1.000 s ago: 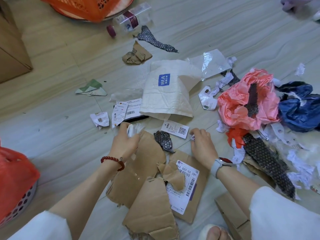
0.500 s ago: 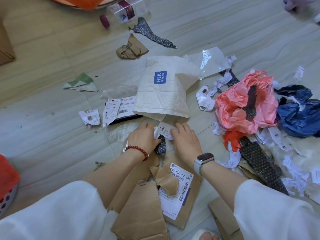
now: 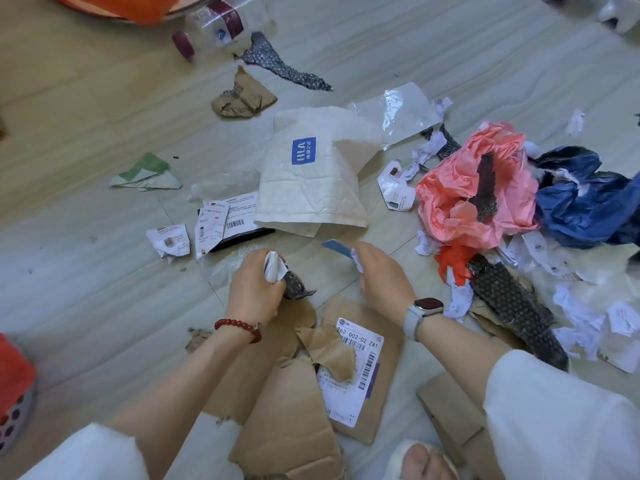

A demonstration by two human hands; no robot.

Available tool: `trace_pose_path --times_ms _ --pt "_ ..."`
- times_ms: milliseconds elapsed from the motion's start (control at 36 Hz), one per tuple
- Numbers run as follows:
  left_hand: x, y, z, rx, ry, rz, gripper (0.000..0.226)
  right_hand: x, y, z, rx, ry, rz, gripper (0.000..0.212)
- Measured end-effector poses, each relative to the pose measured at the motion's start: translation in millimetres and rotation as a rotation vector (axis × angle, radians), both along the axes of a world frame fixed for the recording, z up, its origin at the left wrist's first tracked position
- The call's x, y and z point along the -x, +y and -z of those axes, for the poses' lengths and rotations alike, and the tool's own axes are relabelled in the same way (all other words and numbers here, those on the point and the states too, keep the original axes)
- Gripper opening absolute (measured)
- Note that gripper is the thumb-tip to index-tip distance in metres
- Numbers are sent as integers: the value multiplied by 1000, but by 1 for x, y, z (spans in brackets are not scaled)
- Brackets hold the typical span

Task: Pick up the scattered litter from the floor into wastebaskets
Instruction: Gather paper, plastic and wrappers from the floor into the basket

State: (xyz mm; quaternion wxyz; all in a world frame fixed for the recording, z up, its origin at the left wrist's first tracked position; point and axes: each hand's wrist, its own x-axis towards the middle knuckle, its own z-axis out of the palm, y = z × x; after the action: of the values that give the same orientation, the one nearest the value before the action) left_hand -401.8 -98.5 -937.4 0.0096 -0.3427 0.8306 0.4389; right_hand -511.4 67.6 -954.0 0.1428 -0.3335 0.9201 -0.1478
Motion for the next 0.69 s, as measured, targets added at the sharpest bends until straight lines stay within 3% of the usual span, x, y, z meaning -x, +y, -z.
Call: trace_pose_path --times_ms 111,222,306,361,444,556,694 --pt "0 5 -8 -98 37 3 20 -3 36 -16 113 -28 274 40" --pt "3 18 -8 -68 15 106 20 -3 85 -31 70 -94 426 21" --pt "3 26 -13 -7 -25 245 21 -5 115 -34 42 -159 431 5" --pt "-1 29 -12 30 -52 340 20 -7 128 -33 18 -181 431 15" --pt "-5 31 -5 72 -82 420 24 -9 138 -25 -95 -168 441 13" --pt "-7 35 -11 150 -163 666 46 -18 138 -5 -311 -172 355 18" --pt "-12 41 -13 204 -325 999 58 -29 124 7 -257 -119 285 12"
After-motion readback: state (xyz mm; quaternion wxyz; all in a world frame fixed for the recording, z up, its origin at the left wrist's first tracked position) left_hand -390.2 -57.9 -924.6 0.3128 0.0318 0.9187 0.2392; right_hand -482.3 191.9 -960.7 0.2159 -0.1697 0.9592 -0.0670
